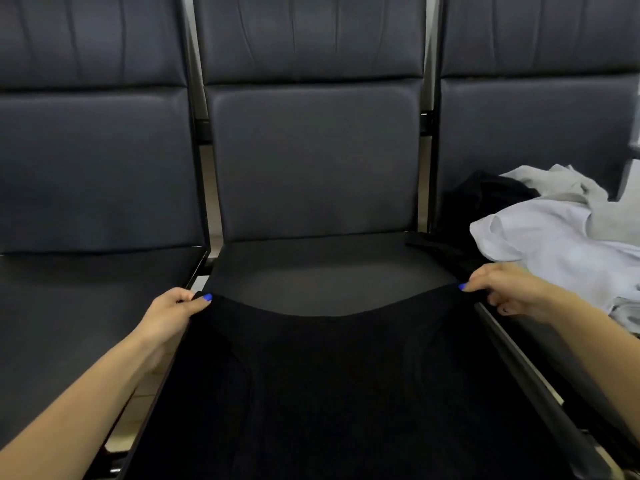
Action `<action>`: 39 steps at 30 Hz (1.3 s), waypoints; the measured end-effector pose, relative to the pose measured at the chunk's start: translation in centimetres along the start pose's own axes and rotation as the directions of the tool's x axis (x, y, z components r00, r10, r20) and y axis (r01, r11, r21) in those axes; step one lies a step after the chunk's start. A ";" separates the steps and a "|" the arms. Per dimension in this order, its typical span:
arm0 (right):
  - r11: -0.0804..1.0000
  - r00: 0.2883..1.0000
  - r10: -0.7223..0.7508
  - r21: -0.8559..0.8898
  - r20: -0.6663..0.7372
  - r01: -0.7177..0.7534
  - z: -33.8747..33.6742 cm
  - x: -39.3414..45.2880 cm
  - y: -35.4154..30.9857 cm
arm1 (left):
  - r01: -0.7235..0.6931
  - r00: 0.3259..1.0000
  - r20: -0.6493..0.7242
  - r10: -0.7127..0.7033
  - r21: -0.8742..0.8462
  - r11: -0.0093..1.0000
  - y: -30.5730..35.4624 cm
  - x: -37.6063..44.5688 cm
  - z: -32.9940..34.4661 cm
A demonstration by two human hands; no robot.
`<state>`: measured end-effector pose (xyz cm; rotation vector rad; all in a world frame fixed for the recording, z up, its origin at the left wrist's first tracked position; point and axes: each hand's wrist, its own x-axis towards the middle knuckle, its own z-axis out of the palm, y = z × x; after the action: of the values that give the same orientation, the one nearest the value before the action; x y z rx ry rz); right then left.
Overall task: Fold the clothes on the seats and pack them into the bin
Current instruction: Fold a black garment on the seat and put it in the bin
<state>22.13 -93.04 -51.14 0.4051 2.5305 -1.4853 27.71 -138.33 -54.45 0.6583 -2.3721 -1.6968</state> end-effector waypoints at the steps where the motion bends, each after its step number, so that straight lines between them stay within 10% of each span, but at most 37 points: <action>1: 0.999 1.000 -0.023 0.039 0.017 0.022 -0.7 -0.5 -0.5 | 0.016 0.999 0.045 -0.017 0.019 1.000 0.2 -0.3 -0.2; 11: 0.971 0.997 -0.072 -0.226 0.030 0.077 -4.8 -1.8 -6.2 | -0.150 0.986 -0.057 0.158 0.119 0.981 7.9 -0.1 -5.7; 22: 0.776 0.910 -0.297 0.483 -0.288 0.406 -4.2 -2.4 -10.0 | -0.192 0.973 -0.196 0.124 -0.378 0.906 15.1 0.2 -8.7; 33: 0.893 0.977 -0.213 0.406 0.001 0.194 4.9 -4.7 1.4 | -0.065 0.997 -0.068 0.045 -0.333 0.941 2.8 -3.1 -3.3; 39: 0.931 0.923 -0.365 0.033 0.121 0.364 7.8 -4.7 4.6 | -0.199 0.975 -0.119 0.188 -0.091 0.976 -3.0 -3.7 -1.0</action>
<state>28.20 -98.40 -57.39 -0.1694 2.5973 -1.5826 32.20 -138.42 -56.45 0.4740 -2.1791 -1.6416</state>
